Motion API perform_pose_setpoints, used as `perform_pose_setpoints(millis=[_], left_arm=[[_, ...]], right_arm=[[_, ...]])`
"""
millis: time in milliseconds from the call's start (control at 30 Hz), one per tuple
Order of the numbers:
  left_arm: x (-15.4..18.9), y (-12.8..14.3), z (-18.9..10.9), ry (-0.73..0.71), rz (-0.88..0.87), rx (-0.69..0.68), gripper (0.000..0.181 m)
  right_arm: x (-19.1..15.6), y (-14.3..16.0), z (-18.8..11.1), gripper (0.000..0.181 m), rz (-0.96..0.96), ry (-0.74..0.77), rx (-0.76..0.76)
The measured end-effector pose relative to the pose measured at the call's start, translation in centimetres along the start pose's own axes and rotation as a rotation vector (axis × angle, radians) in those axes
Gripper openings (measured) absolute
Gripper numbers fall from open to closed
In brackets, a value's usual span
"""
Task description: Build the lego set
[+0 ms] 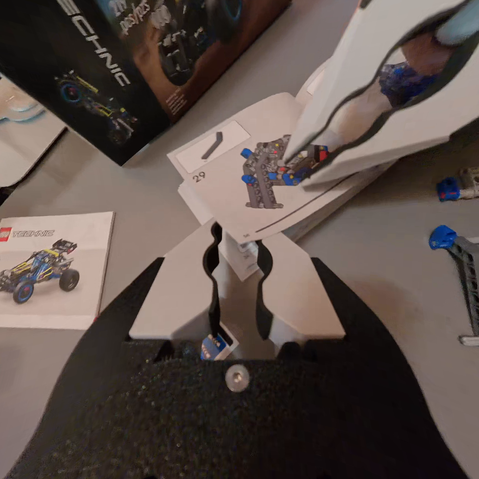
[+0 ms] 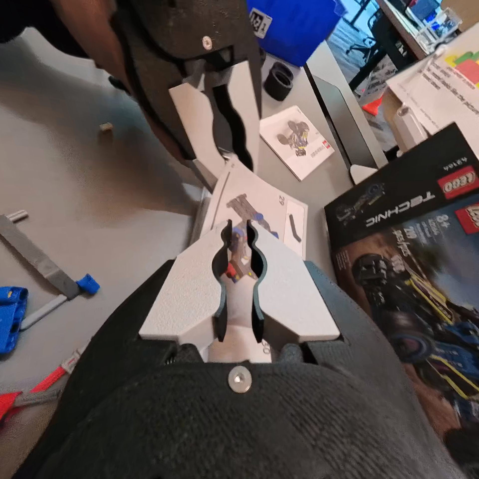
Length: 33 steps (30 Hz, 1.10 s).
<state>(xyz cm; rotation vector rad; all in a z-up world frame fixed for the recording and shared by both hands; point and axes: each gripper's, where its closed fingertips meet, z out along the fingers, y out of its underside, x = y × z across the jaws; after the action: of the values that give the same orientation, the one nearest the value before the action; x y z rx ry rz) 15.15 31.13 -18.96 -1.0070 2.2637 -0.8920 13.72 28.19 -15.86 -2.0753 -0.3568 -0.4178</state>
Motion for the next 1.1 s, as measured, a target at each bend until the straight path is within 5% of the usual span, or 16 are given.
perform_pose_setpoints(millis=[200,400,700,833,1000,1100], left_arm=[[0.5,-1.3,-0.4,0.013,0.026,0.061,0.021],[5.0,-4.7,-0.8,0.212,0.056,0.27,0.023],[8.8,-6.6,-0.1,0.202,0.346,0.348,0.015],[9.8,-5.9,1.5,0.155,0.523,0.254,0.01],[11.2,-6.0,2.9,0.173,0.671,0.186,0.009],[11.8,-5.7,3.4,0.222,0.678,0.136,0.004]], right_arm=[[1.3,1.1,-2.3,0.022,0.081,0.03,-0.009],[0.2,0.9,-2.7,0.042,0.143,-0.041,-0.016],[-1.6,2.8,-6.1,0.014,0.199,-0.187,-0.039],[-2.1,4.6,-8.2,0.029,0.346,-0.237,-0.013],[-0.1,6.2,-10.6,0.027,0.662,-0.194,0.069],[1.4,9.4,-11.1,0.001,0.717,-0.057,-0.042]])
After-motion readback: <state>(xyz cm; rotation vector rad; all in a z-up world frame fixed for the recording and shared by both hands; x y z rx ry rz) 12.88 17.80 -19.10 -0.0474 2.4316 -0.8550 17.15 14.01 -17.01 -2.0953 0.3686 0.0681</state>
